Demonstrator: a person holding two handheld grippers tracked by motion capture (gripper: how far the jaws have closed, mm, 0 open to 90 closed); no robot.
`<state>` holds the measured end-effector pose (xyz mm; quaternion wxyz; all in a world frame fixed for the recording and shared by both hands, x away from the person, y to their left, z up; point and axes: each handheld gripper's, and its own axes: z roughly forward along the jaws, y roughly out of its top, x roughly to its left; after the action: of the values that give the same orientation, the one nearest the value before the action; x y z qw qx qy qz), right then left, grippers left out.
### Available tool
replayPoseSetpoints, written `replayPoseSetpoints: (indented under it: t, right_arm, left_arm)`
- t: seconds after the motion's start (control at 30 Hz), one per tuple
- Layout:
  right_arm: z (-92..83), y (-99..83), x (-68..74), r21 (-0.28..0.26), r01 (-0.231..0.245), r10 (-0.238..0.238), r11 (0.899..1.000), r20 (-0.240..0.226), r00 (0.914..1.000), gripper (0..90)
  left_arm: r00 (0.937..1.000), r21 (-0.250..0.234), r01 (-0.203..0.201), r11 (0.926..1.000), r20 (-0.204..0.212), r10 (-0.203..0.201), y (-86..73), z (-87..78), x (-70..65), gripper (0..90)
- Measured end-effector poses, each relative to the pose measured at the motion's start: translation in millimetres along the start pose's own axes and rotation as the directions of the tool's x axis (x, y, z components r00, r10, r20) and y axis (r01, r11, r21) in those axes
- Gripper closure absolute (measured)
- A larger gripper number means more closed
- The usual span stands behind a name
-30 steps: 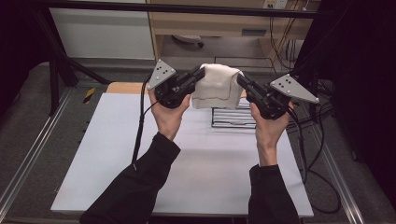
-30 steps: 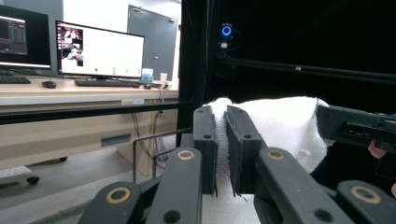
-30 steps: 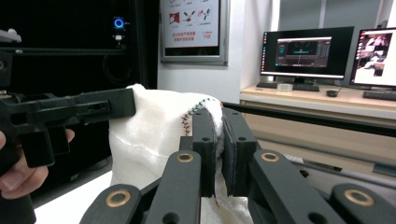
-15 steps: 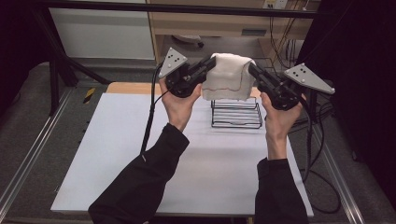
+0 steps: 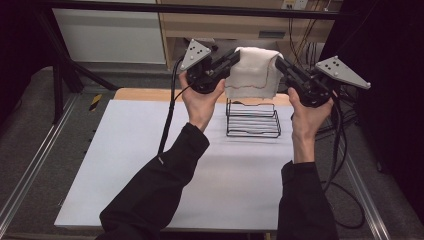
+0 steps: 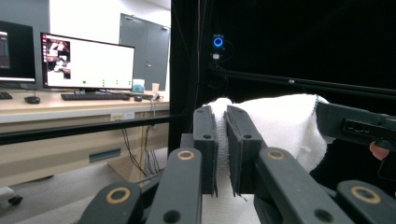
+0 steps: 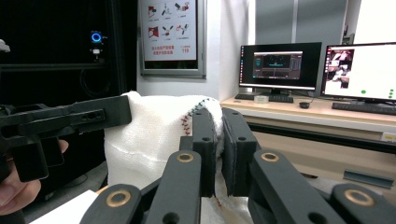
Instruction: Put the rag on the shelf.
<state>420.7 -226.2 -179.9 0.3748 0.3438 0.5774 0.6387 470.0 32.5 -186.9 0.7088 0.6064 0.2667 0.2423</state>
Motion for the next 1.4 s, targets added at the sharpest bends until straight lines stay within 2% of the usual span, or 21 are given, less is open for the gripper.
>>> replayPoseSetpoints:
  t: [0.27,0.53,0.73,0.8,1.03,1.27,1.4]
  right_arm:
    - [6.2,9.9,-9.6,-0.013,0.002,-0.002,1.0,0.013,0.9999,85.3]
    - [14.1,16.2,-19.3,-0.018,0.008,-0.007,1.0,0.024,0.9997,85.3]
    - [22.5,24.4,-24.9,-0.015,0.013,-0.013,1.0,0.026,0.9996,85.3]
    - [26.2,24.2,-27.8,-0.011,0.01,-0.01,1.0,0.032,0.9995,85.3]
    - [39.6,16.9,-38.5,0.024,0.006,-0.007,1.0,0.048,0.9988,85.3]
    - [52.0,15.5,-48.4,0.031,-0.007,0.006,0.999,0.051,0.9987,85.3]
    - [56.2,12.6,-53.0,0.044,-0.018,0.015,0.999,0.056,0.9983,85.3]
  left_arm:
    - [0.9999,-0.004,-0.011,0.9999,0.003,0.011,9.3,12.9,1.1,82.9]
    - [0.9997,-0.005,-0.021,0.9998,-0.013,0.021,18.7,24.9,2.0,82.9]
    - [0.9995,-0.009,-0.022,0.9997,-0.021,0.022,24.4,36.4,8.6,82.9]
    - [0.9988,0.002,-0.037,0.9993,-0.031,0.037,24.5,41.5,10.5,82.9]
    - [0.997,0.038,-0.048,0.9981,-0.058,0.05,20.3,57.8,20.0,82.9]
    - [0.9959,0.04,-0.055,0.9977,-0.07,0.058,18.6,72.0,28.6,82.9]
    - [0.9966,0.043,-0.045,0.998,-0.068,0.048,14.0,77.8,32.3,82.9]
